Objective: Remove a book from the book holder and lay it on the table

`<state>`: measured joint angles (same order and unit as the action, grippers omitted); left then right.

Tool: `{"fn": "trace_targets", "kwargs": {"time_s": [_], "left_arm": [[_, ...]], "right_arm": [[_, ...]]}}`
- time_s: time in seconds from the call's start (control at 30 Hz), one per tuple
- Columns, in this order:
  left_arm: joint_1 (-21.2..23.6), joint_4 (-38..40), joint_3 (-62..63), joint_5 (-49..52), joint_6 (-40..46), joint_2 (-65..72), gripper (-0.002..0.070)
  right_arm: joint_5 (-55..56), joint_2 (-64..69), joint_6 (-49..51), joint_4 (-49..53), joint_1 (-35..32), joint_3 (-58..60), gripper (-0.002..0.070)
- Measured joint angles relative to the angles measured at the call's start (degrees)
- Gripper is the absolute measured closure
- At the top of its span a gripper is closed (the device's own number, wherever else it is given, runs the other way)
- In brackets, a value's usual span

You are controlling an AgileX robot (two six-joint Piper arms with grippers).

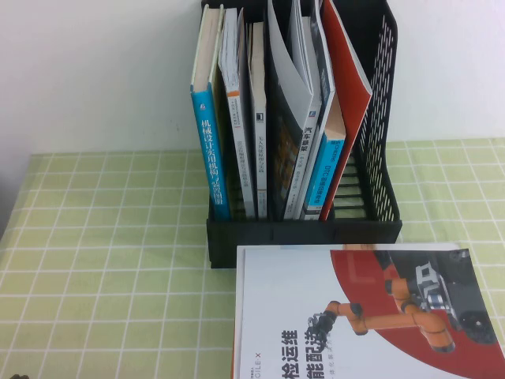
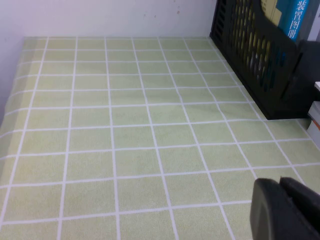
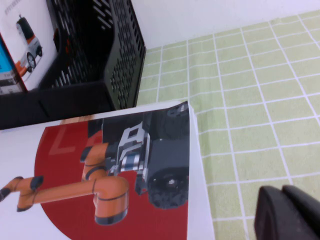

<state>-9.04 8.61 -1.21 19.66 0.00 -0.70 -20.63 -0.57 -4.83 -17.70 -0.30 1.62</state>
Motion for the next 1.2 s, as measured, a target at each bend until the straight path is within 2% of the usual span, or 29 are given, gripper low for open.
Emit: {"fn": "trace_targets", "kwargs": {"time_s": [1.2], "left_arm": [[0.0,0.0,0.0,-0.2,0.0,0.0,0.0678]], "right_arm": [[1.0,0.0,0.0,0.0,0.0,0.0,0.0678]]}}
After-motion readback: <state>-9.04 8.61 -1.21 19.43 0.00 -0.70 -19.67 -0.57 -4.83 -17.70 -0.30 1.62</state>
